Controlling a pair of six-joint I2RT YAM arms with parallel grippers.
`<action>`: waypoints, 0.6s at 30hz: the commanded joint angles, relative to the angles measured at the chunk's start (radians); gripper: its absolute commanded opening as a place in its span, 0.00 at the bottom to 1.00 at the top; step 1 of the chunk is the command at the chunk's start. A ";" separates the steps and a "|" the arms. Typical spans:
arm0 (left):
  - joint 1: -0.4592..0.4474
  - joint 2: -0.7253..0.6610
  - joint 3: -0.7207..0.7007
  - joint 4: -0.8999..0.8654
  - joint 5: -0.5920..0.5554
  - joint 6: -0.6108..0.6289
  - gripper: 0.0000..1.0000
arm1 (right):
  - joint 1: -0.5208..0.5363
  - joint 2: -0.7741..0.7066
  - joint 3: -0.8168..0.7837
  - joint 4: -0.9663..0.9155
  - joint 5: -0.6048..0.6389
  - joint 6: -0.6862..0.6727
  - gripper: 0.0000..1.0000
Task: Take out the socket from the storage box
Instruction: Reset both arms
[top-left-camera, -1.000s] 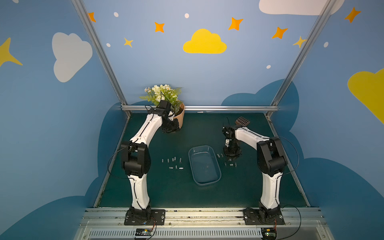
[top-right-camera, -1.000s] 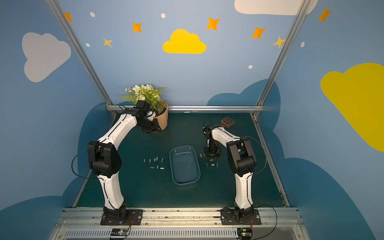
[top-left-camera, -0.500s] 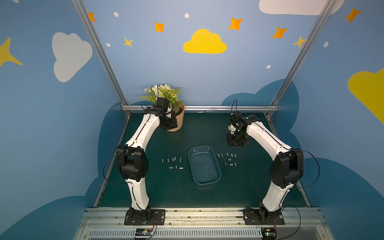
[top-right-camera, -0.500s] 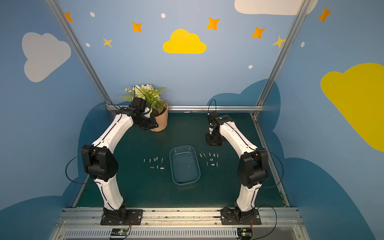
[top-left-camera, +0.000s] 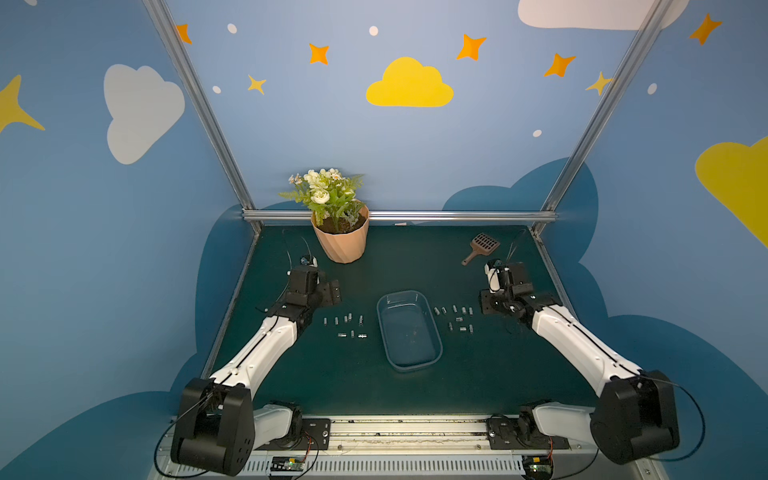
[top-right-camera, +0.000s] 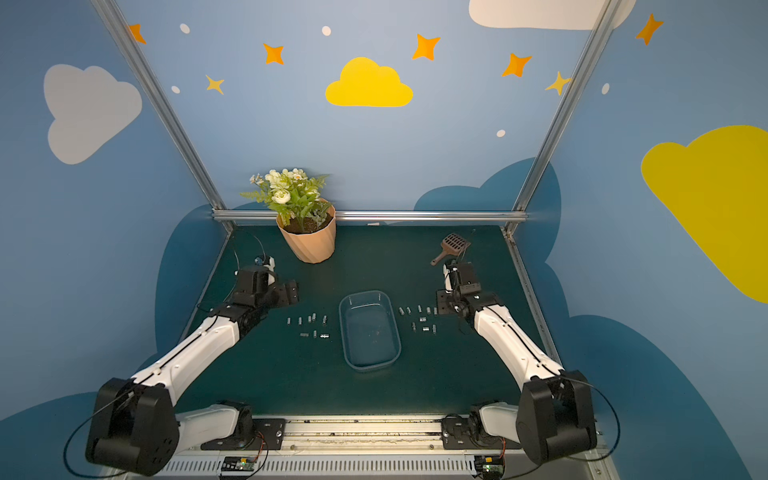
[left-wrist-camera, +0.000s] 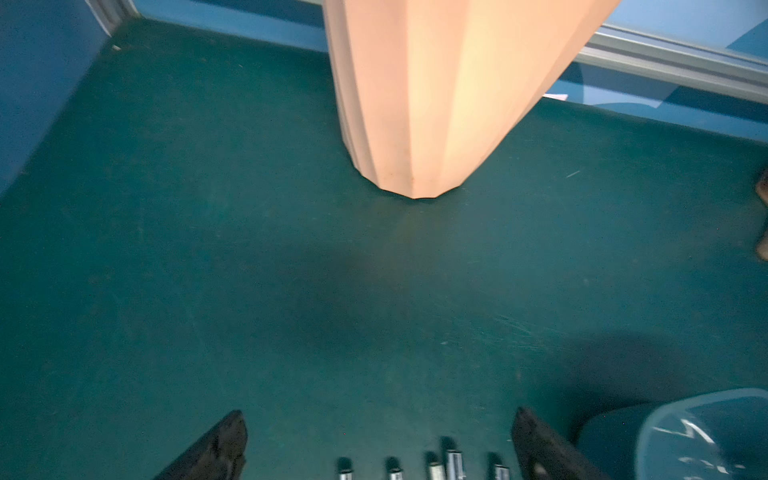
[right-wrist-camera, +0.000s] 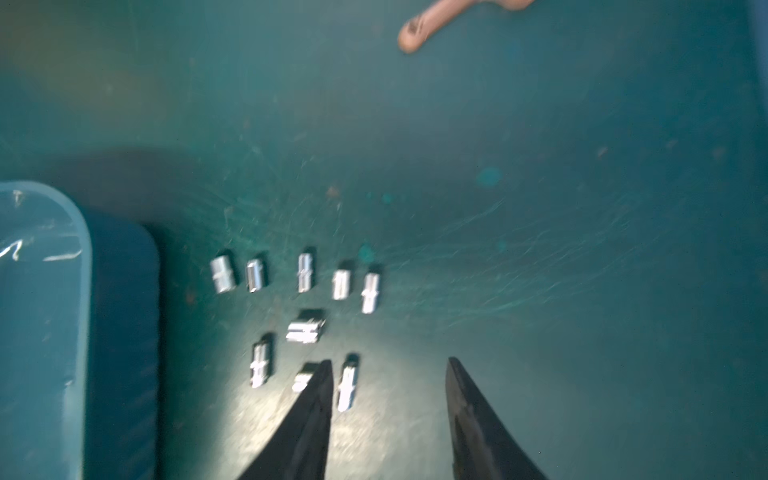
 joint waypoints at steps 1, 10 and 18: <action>-0.002 -0.030 -0.096 0.364 -0.109 0.209 1.00 | -0.059 -0.026 -0.111 0.312 0.018 -0.039 0.52; 0.001 0.214 -0.298 0.808 -0.213 0.248 1.00 | -0.149 0.131 -0.353 0.834 0.071 -0.048 0.98; 0.099 0.316 -0.251 0.814 -0.135 0.179 1.00 | -0.184 0.225 -0.390 1.014 0.067 -0.050 0.98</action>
